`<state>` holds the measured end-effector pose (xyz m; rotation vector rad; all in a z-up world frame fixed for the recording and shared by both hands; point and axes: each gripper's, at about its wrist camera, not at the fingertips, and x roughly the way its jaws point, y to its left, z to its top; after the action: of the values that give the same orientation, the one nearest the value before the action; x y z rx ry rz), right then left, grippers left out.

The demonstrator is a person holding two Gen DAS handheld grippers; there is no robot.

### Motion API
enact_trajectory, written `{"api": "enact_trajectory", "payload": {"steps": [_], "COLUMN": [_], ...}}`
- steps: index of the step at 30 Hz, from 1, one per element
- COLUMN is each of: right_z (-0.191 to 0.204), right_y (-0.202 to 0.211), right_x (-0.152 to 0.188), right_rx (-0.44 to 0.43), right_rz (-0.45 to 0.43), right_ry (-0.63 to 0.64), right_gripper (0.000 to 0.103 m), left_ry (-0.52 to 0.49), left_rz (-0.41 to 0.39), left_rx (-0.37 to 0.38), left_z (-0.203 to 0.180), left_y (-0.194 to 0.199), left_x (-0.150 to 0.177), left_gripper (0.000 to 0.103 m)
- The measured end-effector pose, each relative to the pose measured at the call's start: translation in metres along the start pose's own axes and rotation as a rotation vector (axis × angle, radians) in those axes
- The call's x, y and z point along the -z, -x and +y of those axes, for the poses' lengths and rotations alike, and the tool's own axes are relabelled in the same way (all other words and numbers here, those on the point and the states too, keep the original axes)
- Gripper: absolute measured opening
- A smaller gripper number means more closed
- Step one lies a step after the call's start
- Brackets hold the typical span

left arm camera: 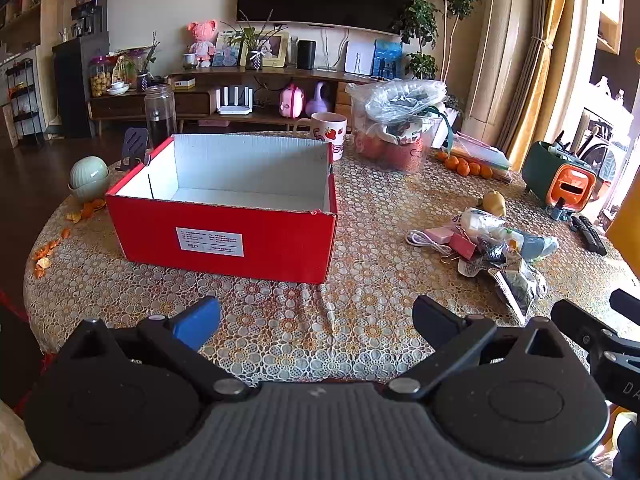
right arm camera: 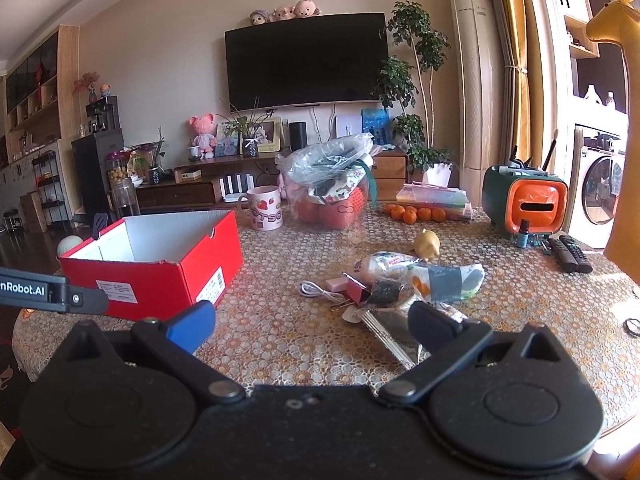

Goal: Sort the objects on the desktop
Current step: 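Move both tools toward the pile of small items on the table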

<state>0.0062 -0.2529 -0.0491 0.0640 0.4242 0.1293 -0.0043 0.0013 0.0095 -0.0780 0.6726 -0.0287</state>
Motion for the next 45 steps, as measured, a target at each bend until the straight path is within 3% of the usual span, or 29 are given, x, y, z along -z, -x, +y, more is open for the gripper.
{"api": "enact_trajectory", "payload": {"steps": [11, 17, 25, 29, 38, 45], "right_z": [-0.002, -0.024, -0.063, -0.081, -0.138, -0.165], "right_y": [-0.005, -0.02, -0.057, -0.077, -0.113, -0.14], "right_x": [0.0, -0.004, 0.0, 0.003, 0.011, 0.019], "right_rx": [0.003, -0.008, 0.067, 0.092, 0.13, 0.107], "right_rz": [0.016, 0.037, 0.061, 0.072, 0.156, 0.221], "right_ry": [0.002, -0.001, 0.059, 0.103, 0.061, 0.022], "right_gripper": [0.101, 0.098, 0.091, 0.089, 0.083, 0.078], "left_ry": [-0.03, -0.121, -0.247, -0.283, -0.326, -0.385], "left_rz": [-0.001, -0.037, -0.077, -0.058, 0.008, 0.021], "left_rx": [0.05, 0.09, 0.167, 0.233, 0.324, 0.343], "left_z": [-0.01, -0.028, -0.08, -0.107, -0.158, -0.19], "left_y": [-0.005, -0.017, -0.056, -0.08, -0.12, -0.146], "left_x": [-0.002, -0.013, -0.028, -0.024, -0.011, 0.001], "left_gripper": [0.103, 0.103, 0.103, 0.103, 0.103, 0.103]}}
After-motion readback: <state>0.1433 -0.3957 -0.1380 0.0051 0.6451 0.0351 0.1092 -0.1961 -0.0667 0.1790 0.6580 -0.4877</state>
